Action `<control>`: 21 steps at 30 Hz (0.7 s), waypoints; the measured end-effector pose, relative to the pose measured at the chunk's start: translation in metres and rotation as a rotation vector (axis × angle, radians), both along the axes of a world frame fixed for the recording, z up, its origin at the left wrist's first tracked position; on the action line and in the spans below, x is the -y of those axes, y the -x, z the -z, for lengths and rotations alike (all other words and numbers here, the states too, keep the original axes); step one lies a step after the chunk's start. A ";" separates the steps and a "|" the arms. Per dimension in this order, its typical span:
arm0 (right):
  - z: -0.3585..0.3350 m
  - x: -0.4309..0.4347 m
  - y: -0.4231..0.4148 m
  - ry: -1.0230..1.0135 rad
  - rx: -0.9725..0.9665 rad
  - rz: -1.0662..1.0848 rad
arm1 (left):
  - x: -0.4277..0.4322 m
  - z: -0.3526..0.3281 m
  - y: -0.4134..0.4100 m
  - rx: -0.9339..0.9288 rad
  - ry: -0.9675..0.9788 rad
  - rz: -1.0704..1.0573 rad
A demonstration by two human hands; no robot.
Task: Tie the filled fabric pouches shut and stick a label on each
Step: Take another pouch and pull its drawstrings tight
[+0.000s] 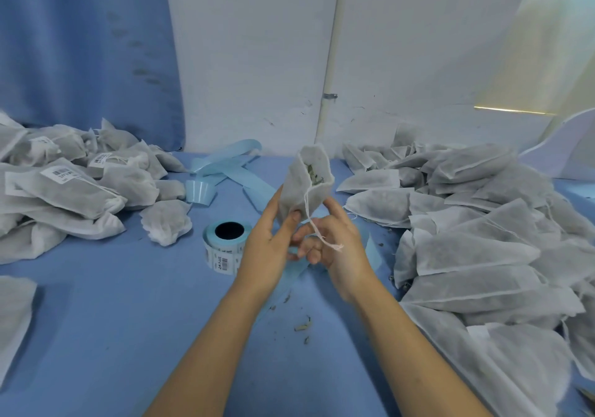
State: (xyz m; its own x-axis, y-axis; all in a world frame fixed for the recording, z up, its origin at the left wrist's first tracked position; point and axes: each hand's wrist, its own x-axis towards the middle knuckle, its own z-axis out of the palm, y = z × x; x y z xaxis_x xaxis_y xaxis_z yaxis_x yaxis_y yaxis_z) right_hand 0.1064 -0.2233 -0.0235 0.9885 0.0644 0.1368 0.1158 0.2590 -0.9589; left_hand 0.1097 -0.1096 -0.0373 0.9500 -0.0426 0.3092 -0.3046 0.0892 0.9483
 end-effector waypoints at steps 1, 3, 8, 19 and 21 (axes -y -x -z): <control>0.001 -0.001 0.000 0.049 0.028 -0.024 | -0.001 0.000 0.002 -0.003 -0.064 0.000; 0.005 -0.001 0.001 0.089 0.068 -0.015 | -0.003 -0.001 0.003 -0.028 -0.133 -0.027; 0.013 -0.001 -0.001 0.075 0.043 0.023 | -0.006 -0.005 0.003 0.000 -0.197 -0.183; 0.025 -0.002 -0.001 0.120 -0.042 0.146 | 0.000 -0.014 0.009 -0.022 0.052 -0.326; 0.026 -0.001 -0.003 0.103 -0.049 0.145 | 0.001 -0.012 0.010 -0.025 -0.021 -0.342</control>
